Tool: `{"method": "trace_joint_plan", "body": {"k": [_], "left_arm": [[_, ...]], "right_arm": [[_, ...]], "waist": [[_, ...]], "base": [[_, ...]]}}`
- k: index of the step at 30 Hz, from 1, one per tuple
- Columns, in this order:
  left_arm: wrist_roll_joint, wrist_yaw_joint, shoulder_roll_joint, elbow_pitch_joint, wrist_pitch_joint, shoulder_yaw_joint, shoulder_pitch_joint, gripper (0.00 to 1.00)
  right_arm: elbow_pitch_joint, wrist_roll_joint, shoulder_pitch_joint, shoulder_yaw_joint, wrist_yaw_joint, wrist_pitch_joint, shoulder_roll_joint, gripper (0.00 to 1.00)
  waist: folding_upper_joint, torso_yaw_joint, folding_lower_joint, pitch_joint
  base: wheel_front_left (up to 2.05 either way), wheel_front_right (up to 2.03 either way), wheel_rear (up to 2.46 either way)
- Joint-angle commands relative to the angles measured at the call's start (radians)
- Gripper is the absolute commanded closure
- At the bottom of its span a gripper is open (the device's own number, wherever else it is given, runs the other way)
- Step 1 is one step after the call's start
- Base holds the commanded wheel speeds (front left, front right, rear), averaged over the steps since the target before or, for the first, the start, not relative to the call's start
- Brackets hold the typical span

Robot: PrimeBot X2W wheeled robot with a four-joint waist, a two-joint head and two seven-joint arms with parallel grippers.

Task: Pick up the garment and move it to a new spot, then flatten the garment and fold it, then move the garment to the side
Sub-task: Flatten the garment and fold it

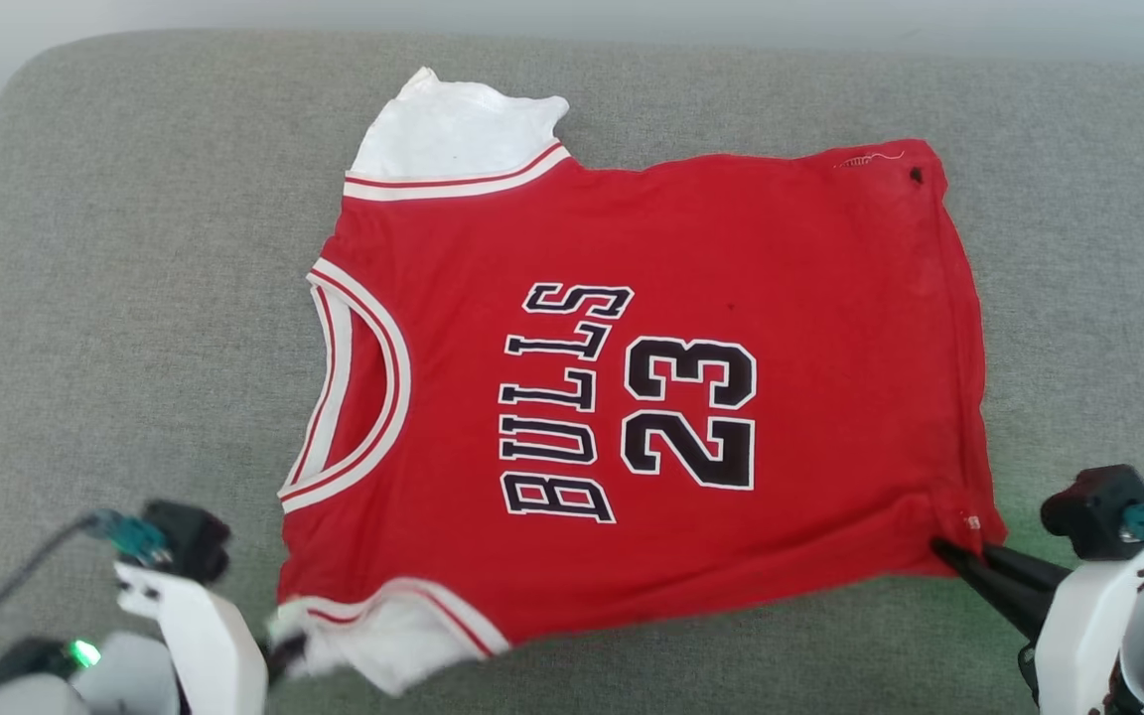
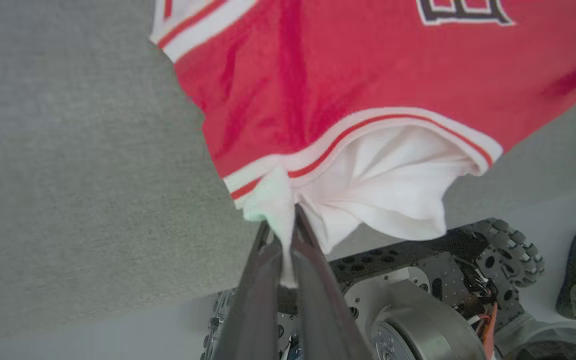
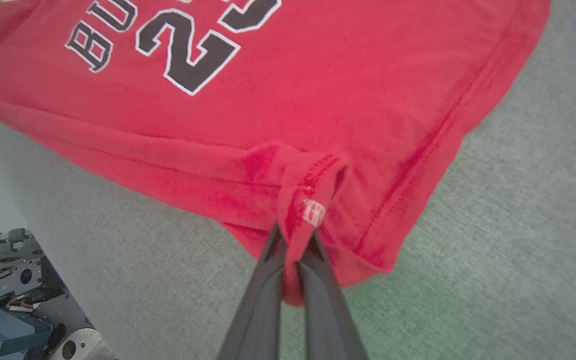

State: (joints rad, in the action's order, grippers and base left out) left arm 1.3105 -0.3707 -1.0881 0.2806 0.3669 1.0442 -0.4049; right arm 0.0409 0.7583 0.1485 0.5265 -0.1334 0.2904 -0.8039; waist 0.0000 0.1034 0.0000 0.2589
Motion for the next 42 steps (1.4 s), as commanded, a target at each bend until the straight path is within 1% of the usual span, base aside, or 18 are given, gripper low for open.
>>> {"method": "trace_joint_plan", "body": {"k": [1,5,8,10,13,15,18,25,26,31,35,36,37,38,39,40,41,42], "left_arm": [[-0.013,-0.01,-0.018,0.009,-0.012,-0.021,-0.029,1.0],[-0.074,0.003,-0.056,0.029,-0.011,-0.056,-0.104,1.0],[-0.134,0.033,-0.071,0.013,-0.001,-0.08,-0.183,1.0],[-0.178,0.059,-0.067,-0.01,0.014,-0.091,-0.241,1.0],[-0.234,0.109,-0.042,-0.067,0.045,-0.102,-0.335,1.0],[-0.265,0.15,-0.011,-0.121,0.062,-0.102,-0.394,1.0],[-0.308,0.211,0.06,-0.225,0.072,-0.099,-0.478,1.0],[-0.344,0.329,0.225,-0.518,0.062,-0.075,-0.609,1.0],[-0.344,0.329,0.225,-0.518,0.062,-0.075,-0.609,1.0],[-0.344,0.4,0.325,-0.718,0.052,-0.052,-0.649,1.0],[-0.32,0.436,0.391,-0.859,0.066,-0.04,-0.659,1.0],[-0.31,0.443,0.405,-0.89,0.069,-0.039,-0.658,1.0],[-0.296,0.448,0.418,-0.918,0.074,-0.042,-0.658,1.0],[-0.282,0.452,0.427,-0.946,0.081,-0.046,-0.66,1.0],[-0.276,0.455,0.434,-0.968,0.085,-0.049,-0.663,0.8],[-0.271,0.457,0.44,-0.987,0.089,-0.053,-0.669,0.6],[-0.264,0.459,0.442,-1.004,0.092,-0.057,-0.675,0.28],[-0.26,0.462,0.443,-1.014,0.096,-0.058,-0.68,0.0]], "right_arm": [[0.03,-0.024,-0.032,-0.046,0.005,0.009,0.017,1.0],[0.093,-0.069,-0.078,-0.171,0.005,0.038,0.073,1.0],[0.135,-0.112,-0.085,-0.254,0.005,0.068,0.124,1.0],[0.159,-0.138,-0.068,-0.296,0.005,0.095,0.165,1.0],[0.174,-0.173,-0.019,-0.322,0.005,0.137,0.199,1.0],[0.169,-0.195,0.027,-0.323,0.005,0.154,0.213,1.0],[0.139,-0.212,0.102,-0.309,0.005,0.167,0.229,1.0],[-0.011,-0.227,0.28,-0.25,0.005,0.186,0.247,1.0],[-0.011,-0.227,0.28,-0.25,0.005,0.186,0.247,1.0],[-0.134,-0.216,0.373,-0.199,0.005,0.226,0.284,1.0],[-0.214,-0.205,0.419,-0.15,0.005,0.253,0.299,1.0],[-0.227,-0.198,0.428,-0.137,0.005,0.257,0.303,0.84],[-0.239,-0.193,0.44,-0.126,0.005,0.258,0.306,0.72],[-0.249,-0.19,0.449,-0.115,0.005,0.262,0.306,0.58],[-0.257,-0.186,0.456,-0.106,0.005,0.264,0.306,0.27],[-0.265,-0.182,0.462,-0.1,0.005,0.265,0.304,0.0],[-0.271,-0.175,0.467,-0.095,0.005,0.266,0.302,0.0],[-0.271,-0.172,0.47,-0.087,0.005,0.269,0.295,0.0]], "waist": [[0.0,-0.001,0.0,0.002],[0.0,-0.009,0.0,0.014],[0.0,-0.019,0.0,0.028],[0.0,-0.026,0.0,0.04],[0.0,-0.035,0.0,0.065],[0.0,-0.039,0.0,0.084],[0.0,-0.043,0.0,0.114],[0.0,-0.051,0.0,0.176],[0.0,-0.051,0.0,0.176],[0.0,-0.057,0.0,0.204],[0.0,-0.059,0.0,0.214],[0.0,-0.06,0.0,0.215],[0.0,-0.061,0.0,0.215],[0.0,-0.062,0.0,0.215],[0.0,-0.063,0.0,0.212],[0.0,-0.064,0.0,0.208],[0.0,-0.064,0.0,0.201],[0.0,-0.063,0.0,0.194]], "base": [[0.0,0.0,0.0],[0.0,0.0,0.0],[0.0,0.0,0.0],[0.0,0.0,0.0],[0.0,0.0,0.0],[0.0,0.0,0.0],[0.0,0.0,0.0],[0.0,0.0,0.0],[0.0,0.0,0.0],[0.0,0.0,0.0],[0.0,0.0,0.0],[0.0,0.0,0.0],[0.0,0.0,0.0],[0.0,0.0,0.0],[0.0,0.0,0.0],[0.0,0.0,0.0],[0.0,0.0,0.0],[0.0,0.0,0.0]]}}
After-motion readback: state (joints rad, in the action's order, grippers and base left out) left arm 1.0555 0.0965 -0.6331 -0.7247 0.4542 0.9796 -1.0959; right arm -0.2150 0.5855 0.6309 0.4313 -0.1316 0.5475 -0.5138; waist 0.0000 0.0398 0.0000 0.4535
